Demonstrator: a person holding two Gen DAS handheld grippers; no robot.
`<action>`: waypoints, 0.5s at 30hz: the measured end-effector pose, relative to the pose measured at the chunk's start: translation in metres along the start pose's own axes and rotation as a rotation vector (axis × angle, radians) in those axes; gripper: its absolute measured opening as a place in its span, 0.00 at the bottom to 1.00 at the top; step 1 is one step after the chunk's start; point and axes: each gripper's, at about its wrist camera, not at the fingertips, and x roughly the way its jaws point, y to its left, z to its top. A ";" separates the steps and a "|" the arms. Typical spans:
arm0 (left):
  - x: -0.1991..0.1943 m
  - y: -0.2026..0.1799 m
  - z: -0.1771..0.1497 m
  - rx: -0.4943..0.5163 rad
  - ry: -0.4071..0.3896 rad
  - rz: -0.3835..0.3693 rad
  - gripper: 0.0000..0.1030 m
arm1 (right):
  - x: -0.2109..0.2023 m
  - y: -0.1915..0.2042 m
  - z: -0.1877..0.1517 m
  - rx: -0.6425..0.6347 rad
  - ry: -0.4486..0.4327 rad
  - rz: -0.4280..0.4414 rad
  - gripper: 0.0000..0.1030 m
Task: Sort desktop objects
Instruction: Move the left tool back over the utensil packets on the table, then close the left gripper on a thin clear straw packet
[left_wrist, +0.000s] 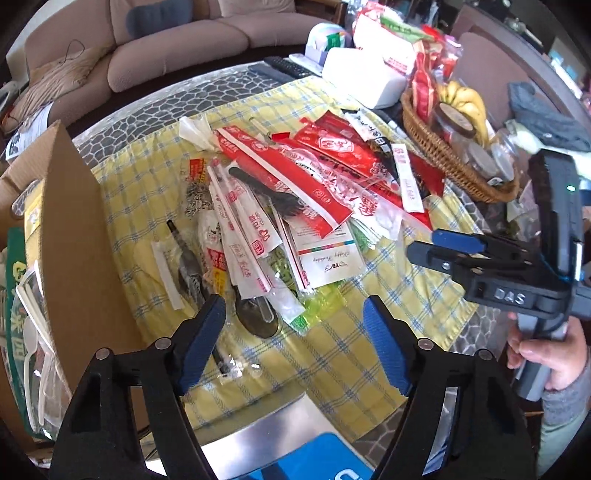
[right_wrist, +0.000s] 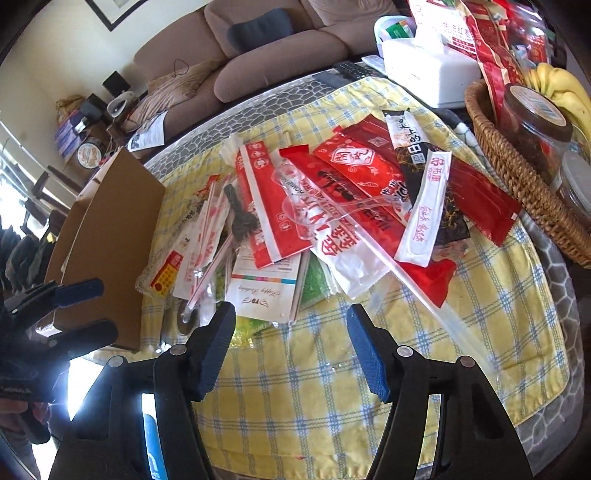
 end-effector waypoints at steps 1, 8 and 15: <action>0.012 -0.002 0.006 -0.001 0.018 0.016 0.67 | -0.002 -0.004 -0.001 -0.001 0.000 -0.006 0.64; 0.075 -0.006 0.024 -0.011 0.129 0.056 0.49 | -0.010 -0.028 -0.006 -0.006 0.004 -0.034 0.64; 0.075 0.006 0.016 -0.062 0.126 0.007 0.07 | -0.007 -0.037 -0.008 -0.001 0.013 -0.027 0.64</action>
